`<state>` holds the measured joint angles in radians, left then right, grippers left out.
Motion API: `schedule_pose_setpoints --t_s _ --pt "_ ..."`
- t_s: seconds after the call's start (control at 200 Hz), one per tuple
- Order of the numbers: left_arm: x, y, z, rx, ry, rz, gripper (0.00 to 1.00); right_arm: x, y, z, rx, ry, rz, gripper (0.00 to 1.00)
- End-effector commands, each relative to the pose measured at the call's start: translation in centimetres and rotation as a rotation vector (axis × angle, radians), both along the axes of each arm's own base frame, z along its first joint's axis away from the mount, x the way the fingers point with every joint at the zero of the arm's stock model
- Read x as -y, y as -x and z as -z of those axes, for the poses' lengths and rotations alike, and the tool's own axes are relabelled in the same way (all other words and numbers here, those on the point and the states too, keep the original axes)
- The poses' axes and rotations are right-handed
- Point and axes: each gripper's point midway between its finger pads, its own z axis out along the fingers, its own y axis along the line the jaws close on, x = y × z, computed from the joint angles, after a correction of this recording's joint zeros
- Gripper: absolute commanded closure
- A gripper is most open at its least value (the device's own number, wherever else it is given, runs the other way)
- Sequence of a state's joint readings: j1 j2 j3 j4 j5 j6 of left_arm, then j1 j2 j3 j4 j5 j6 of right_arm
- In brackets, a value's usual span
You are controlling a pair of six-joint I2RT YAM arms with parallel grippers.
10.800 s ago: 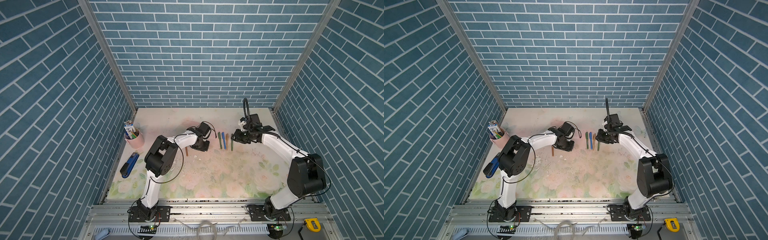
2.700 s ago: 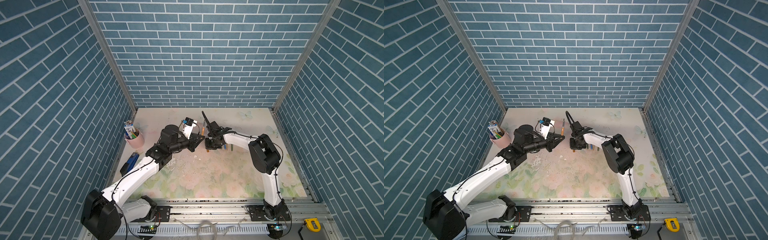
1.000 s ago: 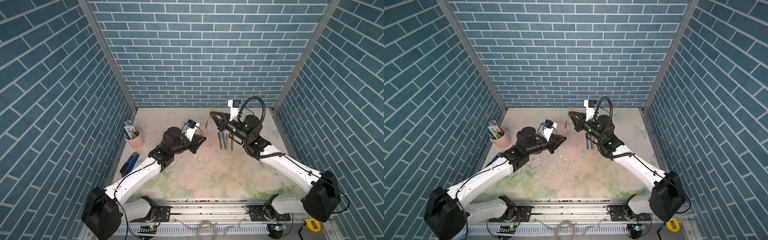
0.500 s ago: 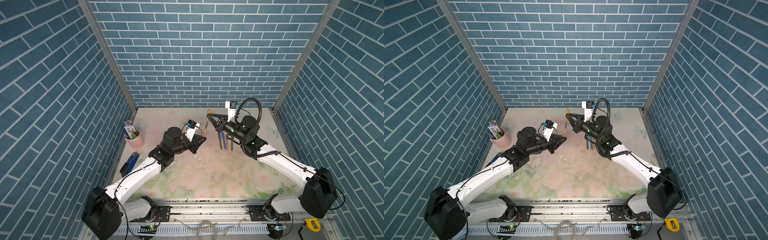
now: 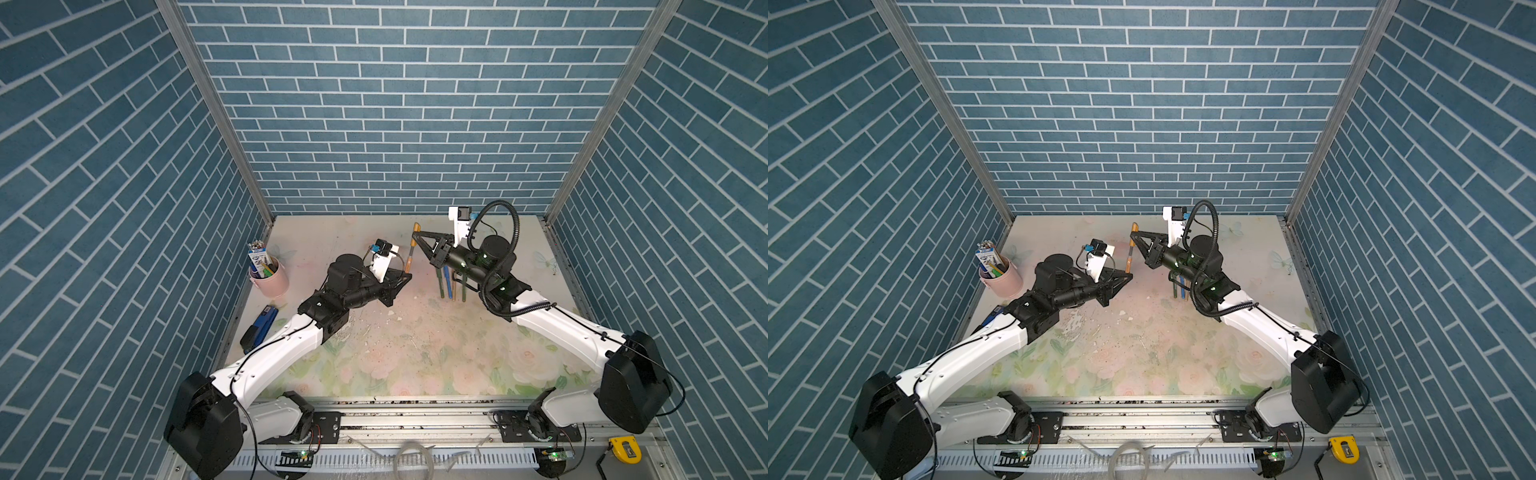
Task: Insert pens into pen caps
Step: Put on the pen cap to the pen.
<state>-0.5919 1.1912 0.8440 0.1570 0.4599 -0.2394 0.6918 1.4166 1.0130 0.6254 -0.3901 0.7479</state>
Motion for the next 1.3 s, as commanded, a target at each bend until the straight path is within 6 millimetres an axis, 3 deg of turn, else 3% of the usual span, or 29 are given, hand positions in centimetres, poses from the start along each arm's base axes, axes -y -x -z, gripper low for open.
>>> schedule_pose_setpoints --t_s 0.0,0.365,0.88,1.035,1.29 --pt "0.0 -0.4 -1.5 0.046 0.057 -0.021 1.0 -0.9 0.7 0.3 -0.023 -0.038 -0.049 0.99" --pt "-0.4 -1.2 -2.6 0.054 0.14 -0.049 1.0 -2.5 1.4 1.2 -0.046 -0.045 -0.095 0.98" --pt "-1.1 -1.8 -3.0 0.044 0.16 -0.059 1.0 -4.0 3.2 6.0 -0.104 0.1 -0.178 0.93" --pt "-1.0 -2.0 -2.3 0.029 0.145 -0.058 1.0 -4.2 3.8 6.3 -0.122 0.102 -0.203 0.85" --pt "-0.9 -2.0 -1.9 0.023 0.128 -0.051 1.0 -2.5 3.4 4.5 -0.067 0.21 -0.108 0.65"
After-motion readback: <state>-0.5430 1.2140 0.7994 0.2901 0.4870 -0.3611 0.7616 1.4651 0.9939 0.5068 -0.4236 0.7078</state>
